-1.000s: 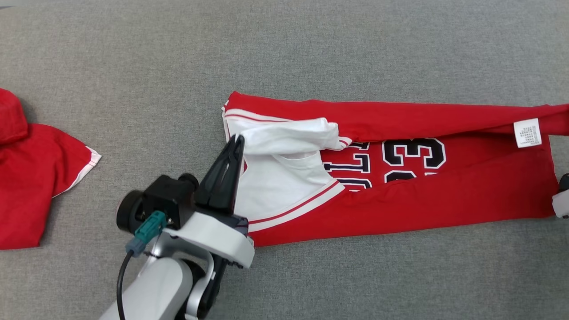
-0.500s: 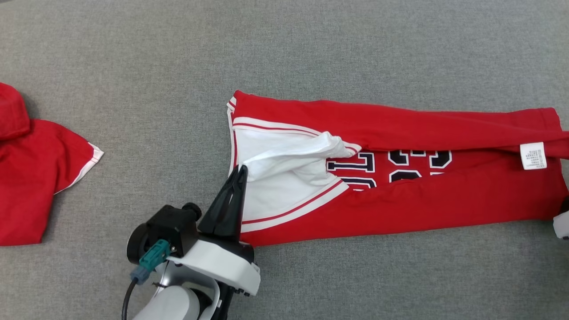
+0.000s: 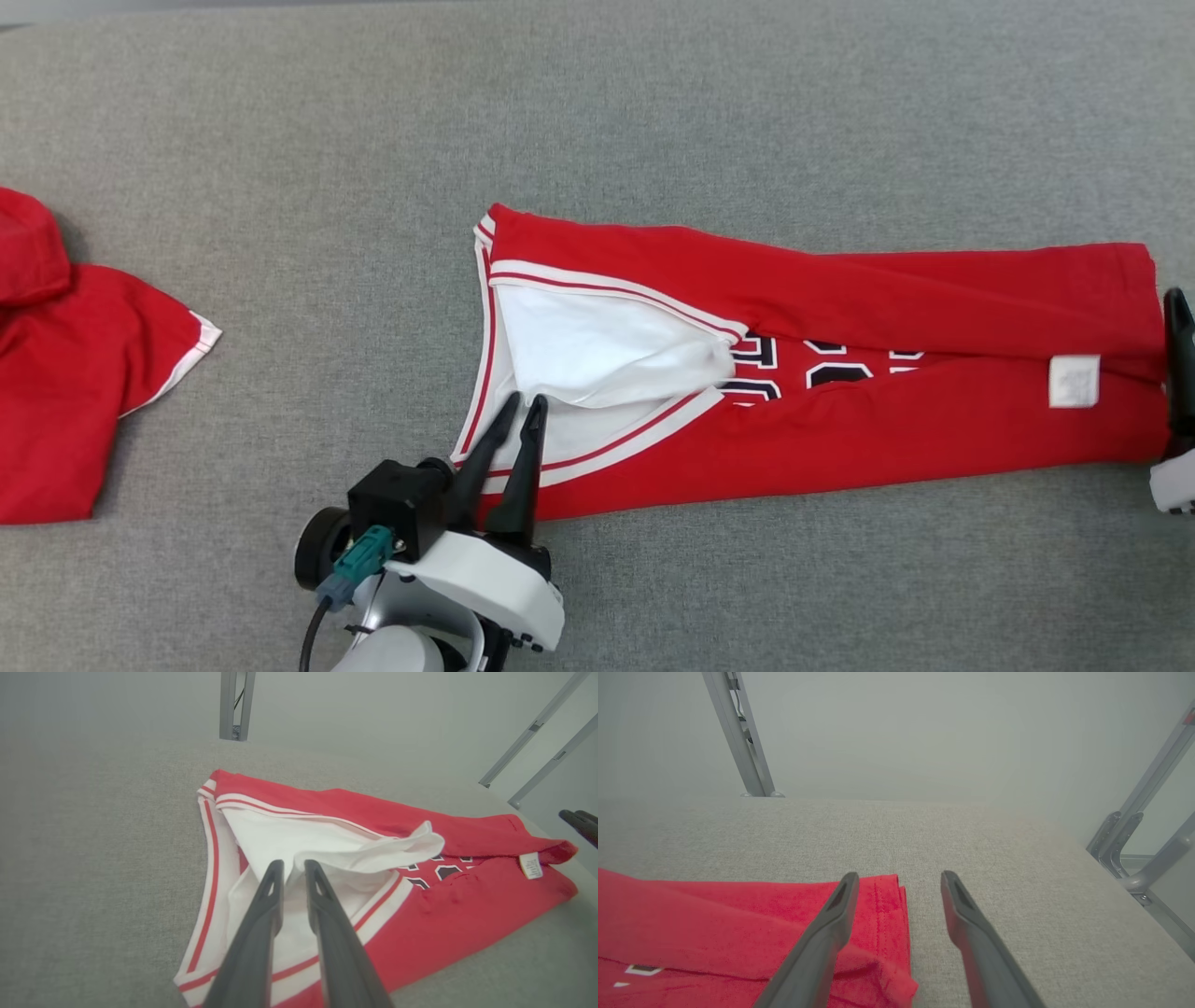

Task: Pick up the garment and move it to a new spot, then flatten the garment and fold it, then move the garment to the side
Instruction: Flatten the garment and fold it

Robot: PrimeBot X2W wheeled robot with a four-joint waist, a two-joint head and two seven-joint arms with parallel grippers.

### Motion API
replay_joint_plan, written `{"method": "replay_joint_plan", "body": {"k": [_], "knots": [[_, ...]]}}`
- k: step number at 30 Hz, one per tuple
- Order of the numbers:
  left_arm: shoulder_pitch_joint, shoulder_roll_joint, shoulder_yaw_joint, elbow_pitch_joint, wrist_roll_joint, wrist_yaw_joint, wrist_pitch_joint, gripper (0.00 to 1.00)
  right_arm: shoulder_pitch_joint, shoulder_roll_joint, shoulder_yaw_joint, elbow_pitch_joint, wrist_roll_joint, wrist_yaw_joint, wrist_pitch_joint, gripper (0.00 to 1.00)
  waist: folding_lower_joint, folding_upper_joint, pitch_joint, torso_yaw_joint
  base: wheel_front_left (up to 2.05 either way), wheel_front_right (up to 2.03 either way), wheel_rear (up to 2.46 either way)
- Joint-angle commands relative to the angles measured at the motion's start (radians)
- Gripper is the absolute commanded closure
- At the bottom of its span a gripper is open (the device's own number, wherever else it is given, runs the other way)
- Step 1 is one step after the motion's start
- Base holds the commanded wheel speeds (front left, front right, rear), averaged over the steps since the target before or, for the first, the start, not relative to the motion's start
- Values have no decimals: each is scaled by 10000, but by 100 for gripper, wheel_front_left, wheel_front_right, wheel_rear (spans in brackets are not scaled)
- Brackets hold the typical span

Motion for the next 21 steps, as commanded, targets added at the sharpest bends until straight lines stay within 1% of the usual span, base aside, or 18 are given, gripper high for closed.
{"method": "replay_joint_plan", "body": {"k": [1,6,9,13,16,18,20,21], "knots": [[-44,-36,131,148,92,195,-226,0,-22,72,-177,-362,-219,-3,-4,0,0,0,-191,-52,0,0,0],[90,-238,367,453,242,537,-833,0,232,500,-133,-1359,-499,-3,-3,0,0,0,-745,-135,0,0,0],[127,-291,516,651,455,710,-1214,0,437,816,196,-1937,-572,-3,-4,0,0,0,-1137,-166,0,0,0],[240,-434,753,895,656,878,-1469,0,710,1024,578,-2308,-590,-3,-4,0,0,0,-1523,-201,0,0,0],[386,-455,898,1170,1132,1017,-1594,0,1075,1261,980,-2528,-583,-3,-4,0,0,0,-1904,-229,0,0,0],[547,-363,930,1394,1664,1184,-1620,0,1336,1374,1166,-2606,-550,-3,-4,0,0,0,-2143,-253,0,0,0],[782,-503,1055,1372,2013,1298,-1629,0,1635,1529,1273,-2659,-507,-3,-4,0,0,0,-2348,-277,0,0,0],[956,-588,1104,1335,2158,1269,-1630,0,1810,1612,1271,-2675,-508,-3,-4,0,0,0,-2440,-281,0,0,0]]}}
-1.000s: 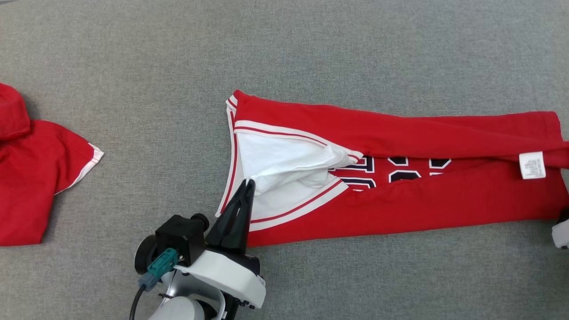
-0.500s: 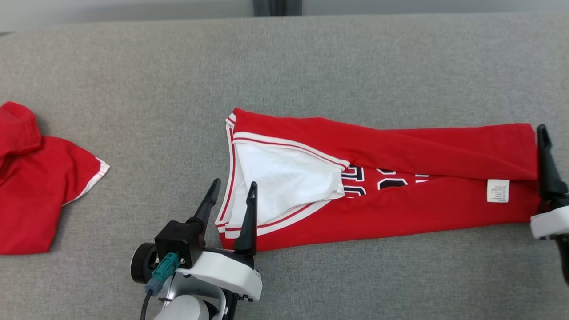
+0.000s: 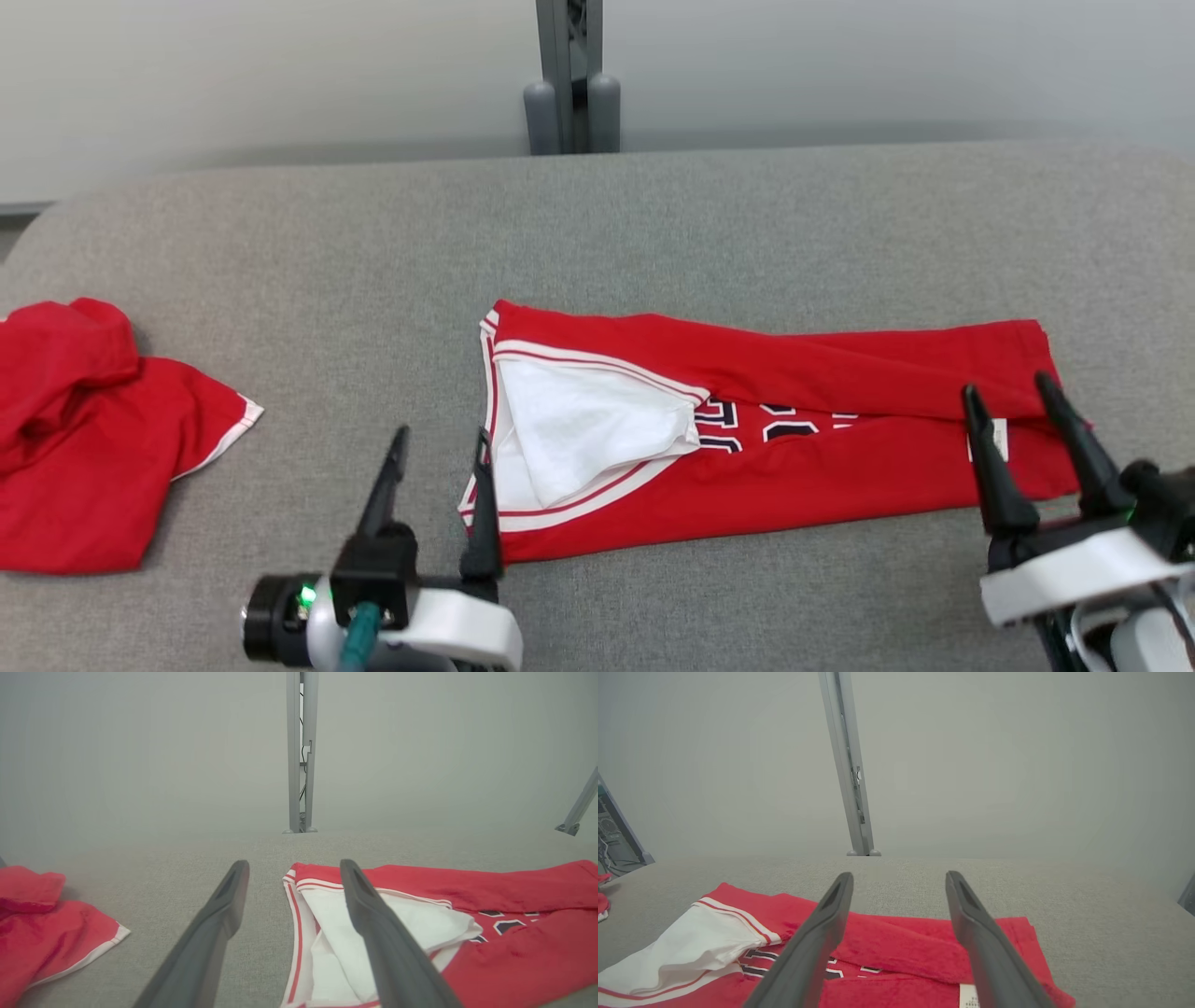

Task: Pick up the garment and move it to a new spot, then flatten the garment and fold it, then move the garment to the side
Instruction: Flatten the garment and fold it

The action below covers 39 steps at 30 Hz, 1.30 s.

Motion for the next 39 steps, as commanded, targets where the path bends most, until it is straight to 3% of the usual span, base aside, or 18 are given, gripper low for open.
{"method": "replay_joint_plan", "body": {"k": [1,7,12,22,39], "knots": [[285,-91,98,-66,213,-44,-58,0,297,62,-49,-68,27,-3,-2,0,0,0,-263,-30,0,0,0],[1332,-417,771,-375,928,-374,-60,0,1313,390,-185,-242,-14,-3,-2,0,0,0,-663,21,0,0,0],[2271,-695,1489,-528,1448,-899,-62,0,2135,578,-414,-420,-102,-3,-2,0,0,0,-1065,89,0,0,0],[2623,-1089,2152,-314,2090,-1710,-55,0,2554,894,-269,-334,-301,-3,-2,0,0,0,-1339,100,0,0,0],[2803,-1396,2466,-292,2446,-2100,-56,0,2496,947,-328,-403,-216,-3,-2,0,0,0,-1442,35,0,0,0]]}}
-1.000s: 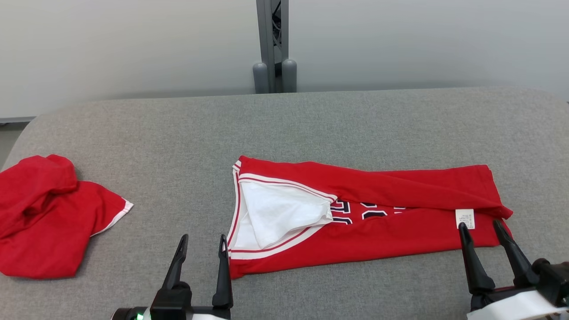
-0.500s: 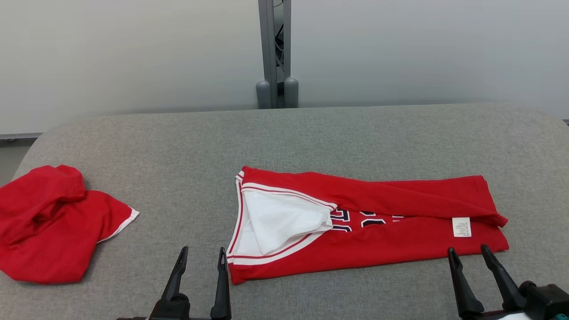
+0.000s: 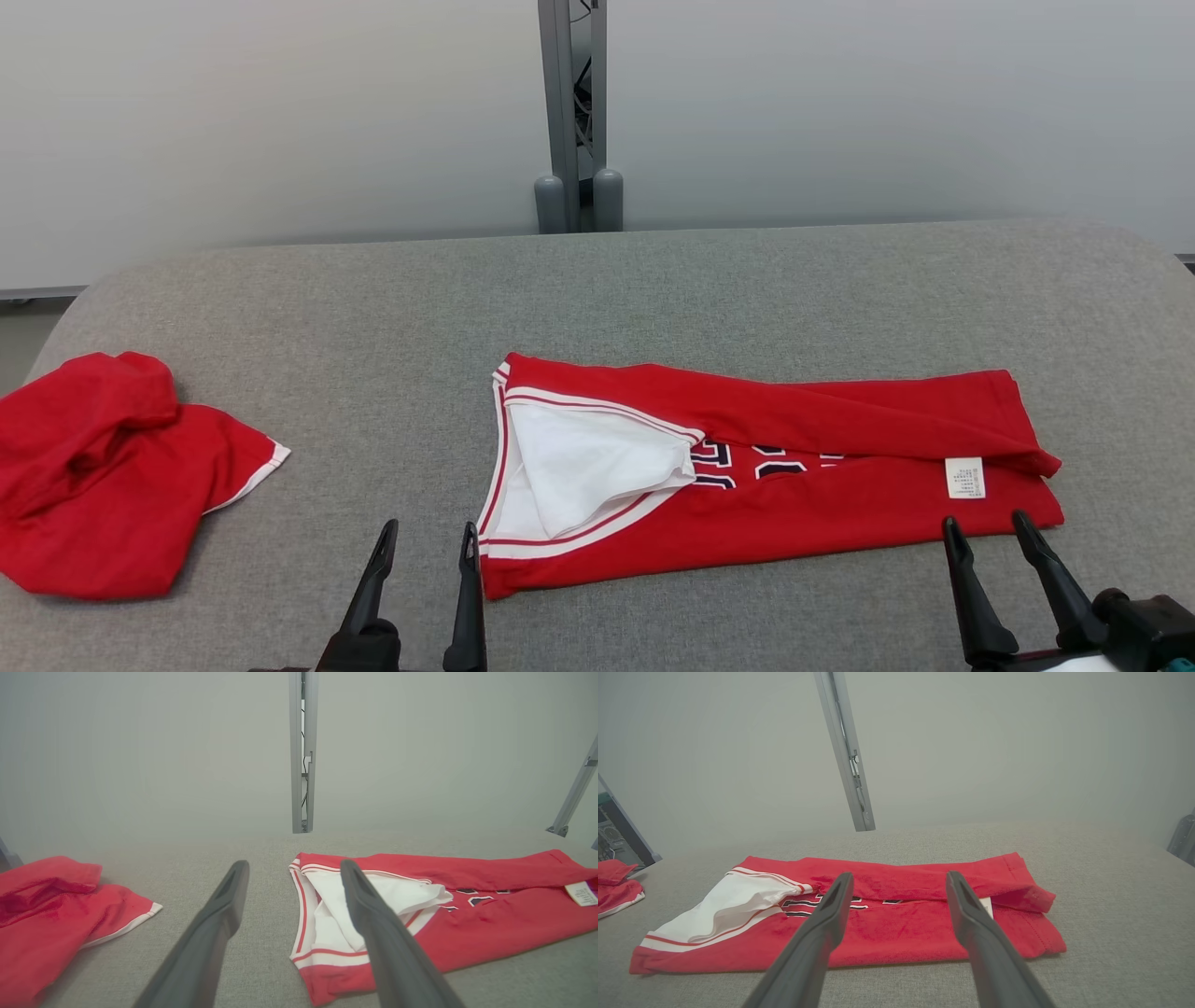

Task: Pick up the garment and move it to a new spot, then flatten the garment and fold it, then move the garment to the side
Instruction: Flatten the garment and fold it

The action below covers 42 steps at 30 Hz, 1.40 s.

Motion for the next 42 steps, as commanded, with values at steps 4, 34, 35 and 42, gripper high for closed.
{"method": "replay_joint_plan", "body": {"k": [4,34,35,42], "knots": [[107,15,109,-6,55,-70,-45,0,34,-24,-61,-72,-68,-3,-2,0,0,0,-3,16,0,0,0],[-1349,0,-1251,-273,365,23,-45,0,-5904,-979,-1845,8675,2559,-1,498,0,0,0,1520,274,0,0,0],[-1391,1,-1269,-245,428,28,-45,0,-6031,-1024,-1784,8911,2541,-1,542,0,0,0,1566,282,0,0,0],[-1570,-1,-1353,-192,539,90,-45,0,-6424,-986,-1469,9853,2781,-1,703,0,0,0,1730,279,0,0,0]]}}
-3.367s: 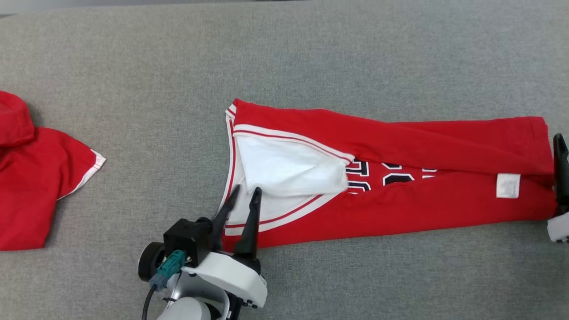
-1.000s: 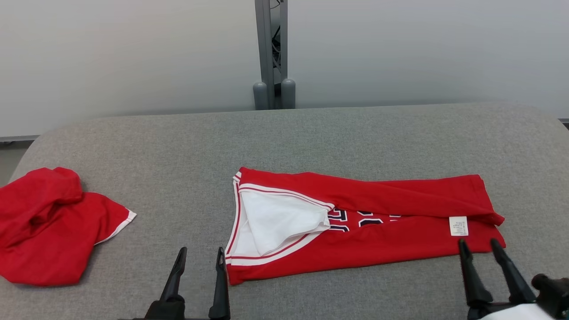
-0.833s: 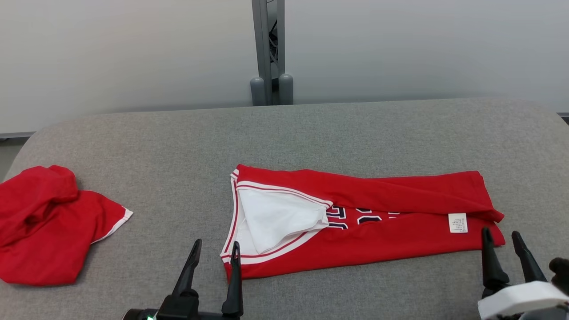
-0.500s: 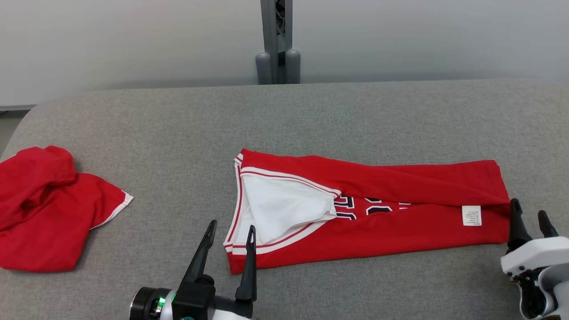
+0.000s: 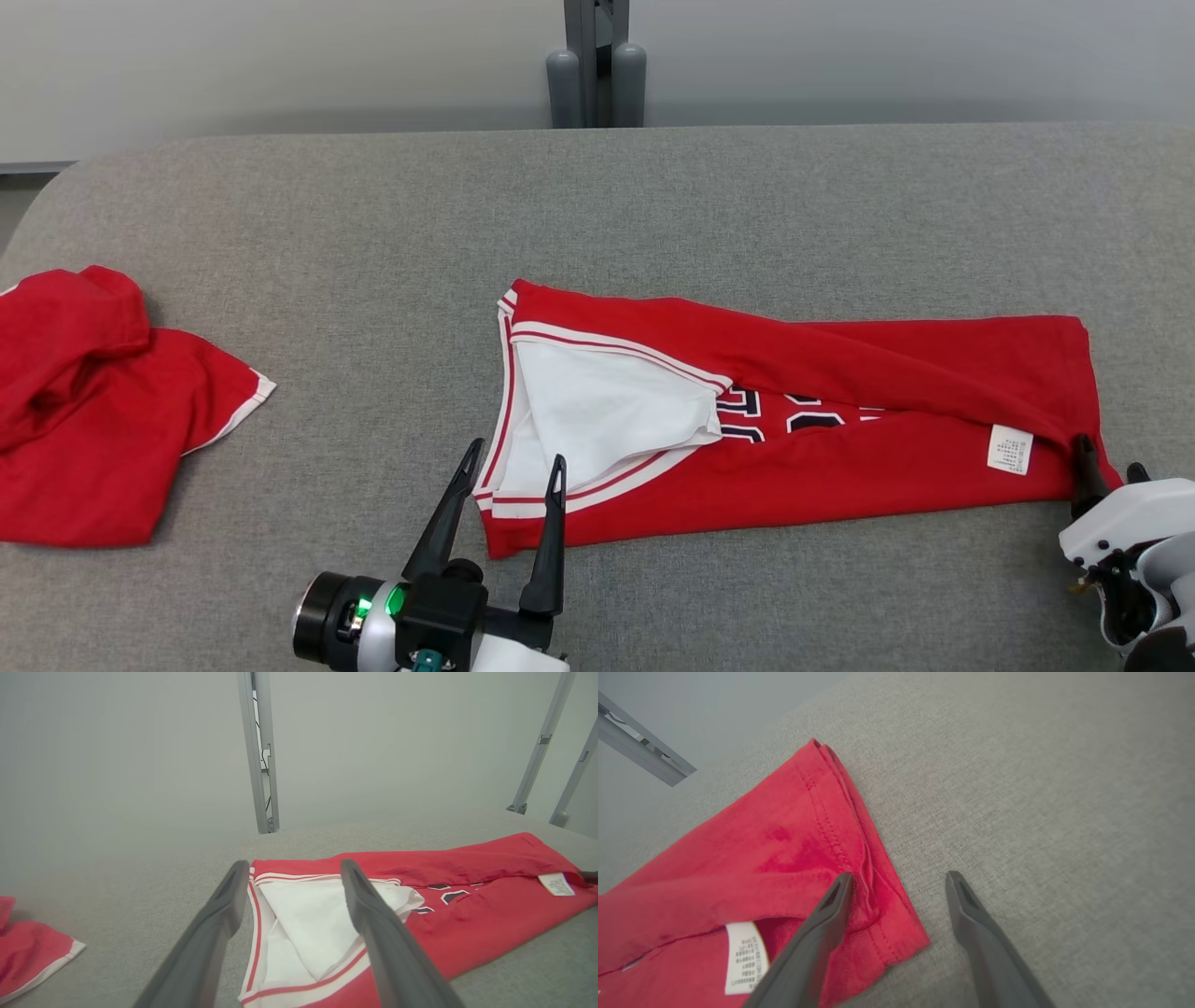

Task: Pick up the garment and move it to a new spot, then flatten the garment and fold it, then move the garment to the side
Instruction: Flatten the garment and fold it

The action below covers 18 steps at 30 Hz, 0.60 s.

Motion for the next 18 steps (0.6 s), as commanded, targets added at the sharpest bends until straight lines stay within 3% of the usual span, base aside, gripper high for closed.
{"method": "replay_joint_plan", "body": {"k": [1,4,5,6,8,18], "knots": [[-184,38,-3,12,68,42,-45,0,-102,3,63,154,120,1,74,0,0,0,23,-6,0,0,0],[-223,38,-40,29,61,44,-45,0,-95,171,231,230,404,1,245,0,0,0,63,-28,0,0,0],[-252,38,-57,29,61,43,-45,0,-101,167,317,219,468,1,262,16,0,0,71,-30,0,0,0],[-273,37,-67,27,59,44,-45,0,-112,171,401,175,561,1,239,52,0,0,77,-35,0,0,0],[-291,39,-79,54,56,16,-45,0,-108,145,553,98,701,1,159,100,0,0,64,-37,0,0,0],[-214,39,47,189,89,-142,-45,0,-161,-580,1260,-1148,1274,-1,-635,100,0,0,-258,-69,0,0,0]]}}
